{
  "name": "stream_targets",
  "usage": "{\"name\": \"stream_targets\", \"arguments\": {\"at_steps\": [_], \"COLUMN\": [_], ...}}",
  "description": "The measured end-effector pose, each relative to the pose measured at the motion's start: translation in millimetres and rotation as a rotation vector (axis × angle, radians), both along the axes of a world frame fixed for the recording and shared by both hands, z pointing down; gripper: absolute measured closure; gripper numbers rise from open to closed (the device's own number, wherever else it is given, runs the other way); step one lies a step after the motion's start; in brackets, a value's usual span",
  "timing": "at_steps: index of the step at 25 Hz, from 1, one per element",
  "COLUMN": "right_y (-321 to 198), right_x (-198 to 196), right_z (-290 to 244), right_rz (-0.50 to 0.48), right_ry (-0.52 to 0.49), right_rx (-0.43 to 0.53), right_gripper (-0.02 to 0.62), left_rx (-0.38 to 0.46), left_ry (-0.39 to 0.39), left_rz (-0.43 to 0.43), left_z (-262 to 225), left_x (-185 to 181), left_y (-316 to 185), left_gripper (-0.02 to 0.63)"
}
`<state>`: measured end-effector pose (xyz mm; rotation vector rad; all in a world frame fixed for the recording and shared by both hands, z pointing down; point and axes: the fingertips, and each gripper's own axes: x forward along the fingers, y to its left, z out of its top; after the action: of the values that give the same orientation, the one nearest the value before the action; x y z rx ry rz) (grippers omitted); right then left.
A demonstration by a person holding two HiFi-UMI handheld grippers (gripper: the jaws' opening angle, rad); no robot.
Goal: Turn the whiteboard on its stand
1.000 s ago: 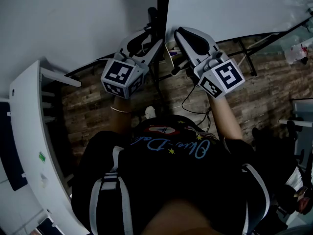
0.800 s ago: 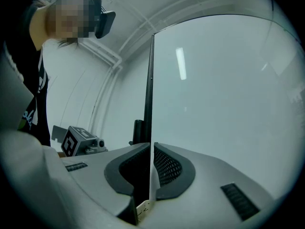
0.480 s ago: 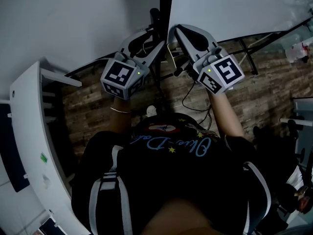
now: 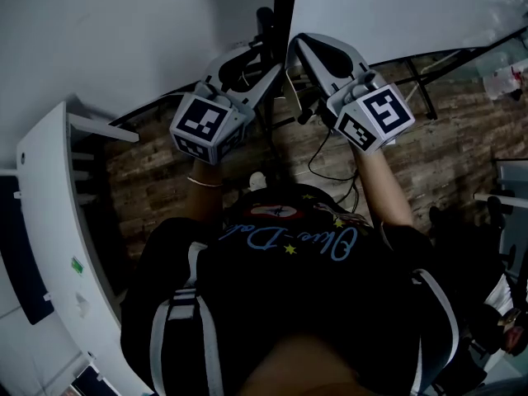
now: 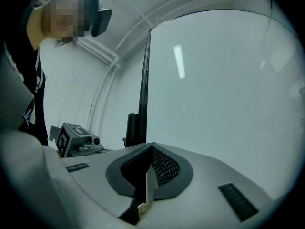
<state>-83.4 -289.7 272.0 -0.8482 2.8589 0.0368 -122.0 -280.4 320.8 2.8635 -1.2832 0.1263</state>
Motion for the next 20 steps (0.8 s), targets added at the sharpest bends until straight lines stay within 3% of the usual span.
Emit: {"name": "stream_targets", "arguments": {"at_steps": [20], "right_y": [2.5], "right_x": [-4.7], "right_z": [-2.7], "right_rz": [-0.001], "right_ry": [-0.006], "right_rx": [0.024], "right_gripper": [0.571], "left_rx": [0.009], "left_ry": [0.0], "left_rz": [0.025], "left_z": [-0.5], "left_x": [0.2], "left_y": [-1.1], "left_gripper": [0.423]}}
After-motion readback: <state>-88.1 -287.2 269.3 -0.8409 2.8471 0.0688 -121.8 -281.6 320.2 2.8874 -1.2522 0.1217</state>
